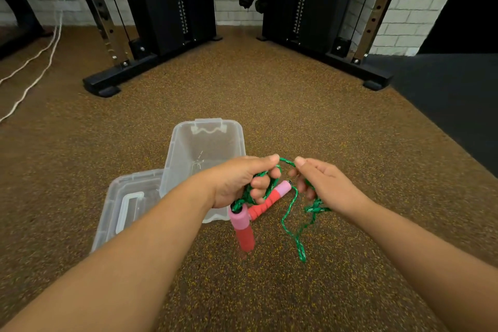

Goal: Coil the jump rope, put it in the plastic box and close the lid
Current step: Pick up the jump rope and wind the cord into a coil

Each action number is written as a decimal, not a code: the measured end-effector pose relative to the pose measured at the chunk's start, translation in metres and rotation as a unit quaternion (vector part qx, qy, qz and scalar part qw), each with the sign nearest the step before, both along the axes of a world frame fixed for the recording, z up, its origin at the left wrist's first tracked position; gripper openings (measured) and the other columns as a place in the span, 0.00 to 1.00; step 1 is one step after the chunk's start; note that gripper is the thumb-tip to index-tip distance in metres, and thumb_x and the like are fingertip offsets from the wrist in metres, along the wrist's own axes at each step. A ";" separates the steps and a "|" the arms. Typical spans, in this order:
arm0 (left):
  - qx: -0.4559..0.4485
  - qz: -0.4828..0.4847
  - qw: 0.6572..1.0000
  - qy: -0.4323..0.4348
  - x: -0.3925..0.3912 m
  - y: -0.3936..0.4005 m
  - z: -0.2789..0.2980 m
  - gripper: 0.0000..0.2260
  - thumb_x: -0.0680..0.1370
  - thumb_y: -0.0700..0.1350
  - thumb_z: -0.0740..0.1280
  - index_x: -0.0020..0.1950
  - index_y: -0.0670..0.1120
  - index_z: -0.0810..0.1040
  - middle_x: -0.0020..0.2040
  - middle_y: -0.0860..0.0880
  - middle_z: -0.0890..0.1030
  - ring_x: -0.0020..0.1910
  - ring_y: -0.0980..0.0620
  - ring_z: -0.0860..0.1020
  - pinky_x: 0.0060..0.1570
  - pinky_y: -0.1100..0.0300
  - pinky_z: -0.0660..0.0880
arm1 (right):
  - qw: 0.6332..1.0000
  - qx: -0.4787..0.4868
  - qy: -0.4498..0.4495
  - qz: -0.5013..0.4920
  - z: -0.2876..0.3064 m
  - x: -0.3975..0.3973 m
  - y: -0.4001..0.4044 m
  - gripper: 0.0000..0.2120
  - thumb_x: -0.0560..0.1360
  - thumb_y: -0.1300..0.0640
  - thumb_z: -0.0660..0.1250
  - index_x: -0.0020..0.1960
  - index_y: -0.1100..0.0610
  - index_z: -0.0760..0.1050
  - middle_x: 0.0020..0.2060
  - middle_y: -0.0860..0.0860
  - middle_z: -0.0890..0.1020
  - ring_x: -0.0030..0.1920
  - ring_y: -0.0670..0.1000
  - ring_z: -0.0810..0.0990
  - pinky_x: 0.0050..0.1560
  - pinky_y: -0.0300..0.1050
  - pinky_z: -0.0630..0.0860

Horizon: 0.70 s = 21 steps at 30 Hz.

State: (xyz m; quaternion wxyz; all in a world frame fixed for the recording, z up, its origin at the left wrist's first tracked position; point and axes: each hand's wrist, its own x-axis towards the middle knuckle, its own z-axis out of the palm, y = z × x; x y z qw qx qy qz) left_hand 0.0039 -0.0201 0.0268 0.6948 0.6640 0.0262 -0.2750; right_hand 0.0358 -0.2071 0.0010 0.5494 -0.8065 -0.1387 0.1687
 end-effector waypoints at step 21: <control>-0.121 0.208 0.971 -0.015 0.017 0.004 0.018 0.17 0.80 0.53 0.55 0.34 0.48 0.68 0.17 0.55 0.60 0.17 0.56 0.60 0.27 0.61 0.64 | 0.873 -0.404 -0.216 0.166 -0.075 -0.017 -0.040 0.07 0.73 0.56 0.67 0.48 0.48 0.82 0.48 0.45 0.84 0.51 0.47 0.81 0.52 0.43 0.76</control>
